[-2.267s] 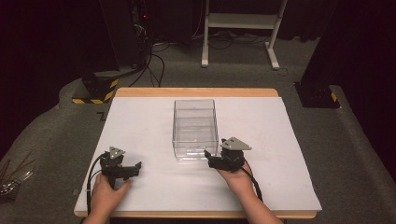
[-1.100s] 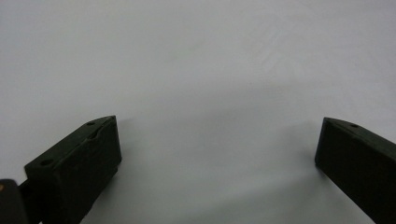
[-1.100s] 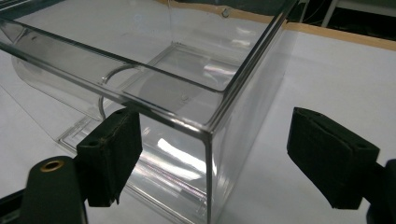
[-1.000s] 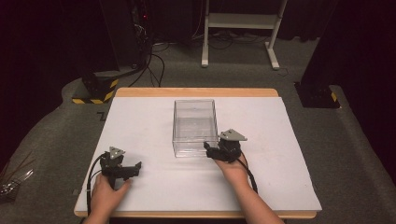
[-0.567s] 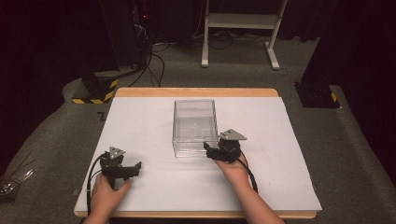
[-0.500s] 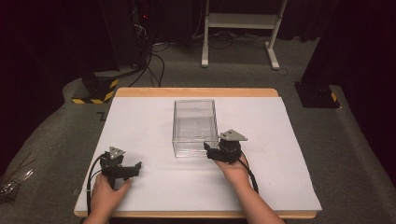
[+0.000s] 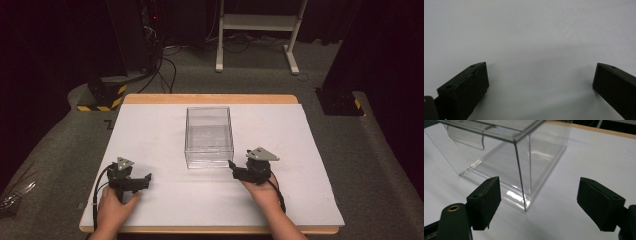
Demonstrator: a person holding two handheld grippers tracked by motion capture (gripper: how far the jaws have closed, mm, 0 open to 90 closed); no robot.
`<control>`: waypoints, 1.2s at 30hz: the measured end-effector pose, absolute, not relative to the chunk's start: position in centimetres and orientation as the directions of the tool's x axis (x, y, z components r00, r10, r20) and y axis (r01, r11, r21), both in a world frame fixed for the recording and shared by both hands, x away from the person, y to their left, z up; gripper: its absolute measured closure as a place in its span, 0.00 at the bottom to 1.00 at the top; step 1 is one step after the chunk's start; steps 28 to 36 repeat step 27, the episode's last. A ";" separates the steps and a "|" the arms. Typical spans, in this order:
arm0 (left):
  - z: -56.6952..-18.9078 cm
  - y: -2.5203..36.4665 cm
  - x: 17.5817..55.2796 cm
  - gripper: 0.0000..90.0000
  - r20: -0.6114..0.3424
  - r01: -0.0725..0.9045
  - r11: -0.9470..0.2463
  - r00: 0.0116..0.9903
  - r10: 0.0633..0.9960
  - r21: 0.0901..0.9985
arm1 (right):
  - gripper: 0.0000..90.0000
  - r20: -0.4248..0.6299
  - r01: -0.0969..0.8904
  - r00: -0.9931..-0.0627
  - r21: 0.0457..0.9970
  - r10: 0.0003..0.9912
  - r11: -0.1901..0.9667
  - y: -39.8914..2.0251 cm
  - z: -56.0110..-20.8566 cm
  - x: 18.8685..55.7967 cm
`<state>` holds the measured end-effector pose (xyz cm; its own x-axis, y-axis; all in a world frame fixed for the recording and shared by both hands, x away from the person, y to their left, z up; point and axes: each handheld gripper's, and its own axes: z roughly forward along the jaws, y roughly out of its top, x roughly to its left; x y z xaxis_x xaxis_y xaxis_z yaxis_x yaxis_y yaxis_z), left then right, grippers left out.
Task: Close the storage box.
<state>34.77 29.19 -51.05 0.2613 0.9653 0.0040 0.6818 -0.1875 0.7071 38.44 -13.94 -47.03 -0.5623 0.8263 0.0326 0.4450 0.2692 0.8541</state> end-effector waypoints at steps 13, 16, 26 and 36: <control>-51.1 29.2 34.8 0.01 0.004 0.682 -0.187 0.261 0.965 0.707 | 0.24 0.007 0.504 -0.507 0.814 0.862 0.290 -19.0 -49.1 36.5; -51.1 29.2 34.8 0.01 0.004 0.681 -0.187 0.261 0.965 0.707 | 0.26 -0.019 0.516 -0.497 0.797 0.868 0.313 -20.0 -49.9 36.0; -51.1 29.2 34.7 0.01 0.004 0.681 -0.187 0.261 0.965 0.708 | 0.31 -0.075 0.509 -0.500 0.781 0.863 0.362 -19.6 -50.1 35.7; -51.1 29.2 34.7 0.01 0.004 0.681 -0.187 0.261 0.965 0.708 | 0.31 -0.046 0.519 -0.494 0.785 0.868 0.337 -19.9 -50.1 35.8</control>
